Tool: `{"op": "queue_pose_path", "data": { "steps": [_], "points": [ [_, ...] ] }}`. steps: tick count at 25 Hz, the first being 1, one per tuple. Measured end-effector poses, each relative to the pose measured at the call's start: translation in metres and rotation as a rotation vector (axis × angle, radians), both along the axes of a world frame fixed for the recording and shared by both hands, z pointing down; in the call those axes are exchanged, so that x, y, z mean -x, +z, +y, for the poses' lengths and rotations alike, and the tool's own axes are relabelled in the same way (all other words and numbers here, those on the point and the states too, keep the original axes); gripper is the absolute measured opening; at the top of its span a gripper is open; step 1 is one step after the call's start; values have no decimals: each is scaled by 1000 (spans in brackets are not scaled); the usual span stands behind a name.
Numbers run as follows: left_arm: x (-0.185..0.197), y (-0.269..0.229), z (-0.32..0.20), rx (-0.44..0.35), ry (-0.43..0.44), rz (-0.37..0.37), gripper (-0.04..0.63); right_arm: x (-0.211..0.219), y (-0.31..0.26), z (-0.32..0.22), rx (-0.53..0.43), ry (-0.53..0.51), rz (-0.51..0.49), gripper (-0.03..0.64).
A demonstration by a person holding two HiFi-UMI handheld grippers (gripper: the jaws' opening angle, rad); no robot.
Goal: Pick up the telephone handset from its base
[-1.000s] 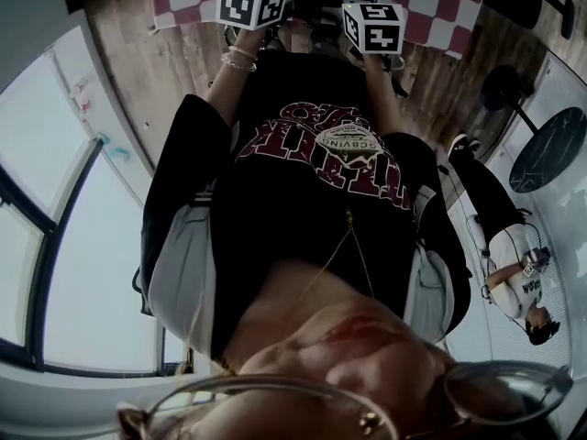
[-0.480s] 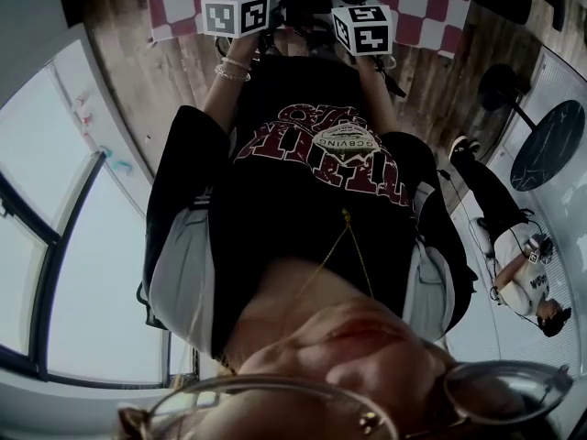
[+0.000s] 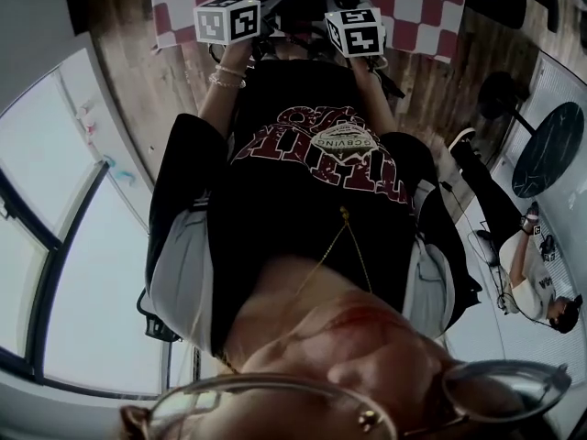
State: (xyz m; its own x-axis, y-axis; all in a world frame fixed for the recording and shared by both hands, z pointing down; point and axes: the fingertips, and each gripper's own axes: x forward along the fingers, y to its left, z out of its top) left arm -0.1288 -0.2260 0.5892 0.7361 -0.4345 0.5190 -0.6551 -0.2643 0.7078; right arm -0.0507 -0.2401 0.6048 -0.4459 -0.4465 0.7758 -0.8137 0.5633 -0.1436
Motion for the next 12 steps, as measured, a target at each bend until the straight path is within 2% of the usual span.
{"op": "queue_pose_path", "data": {
  "steps": [2,6,12],
  "points": [
    [1,-5,0,-1,-1,16,81,0,0,0,0,-2,4,18],
    [1,-31,-10,-54,6,29,81,0,0,-2,3,-3,2,18],
    [8,-45,-5,-71,11,56,81,4,-1,4,5,-11,-2,18]
  ]
}}
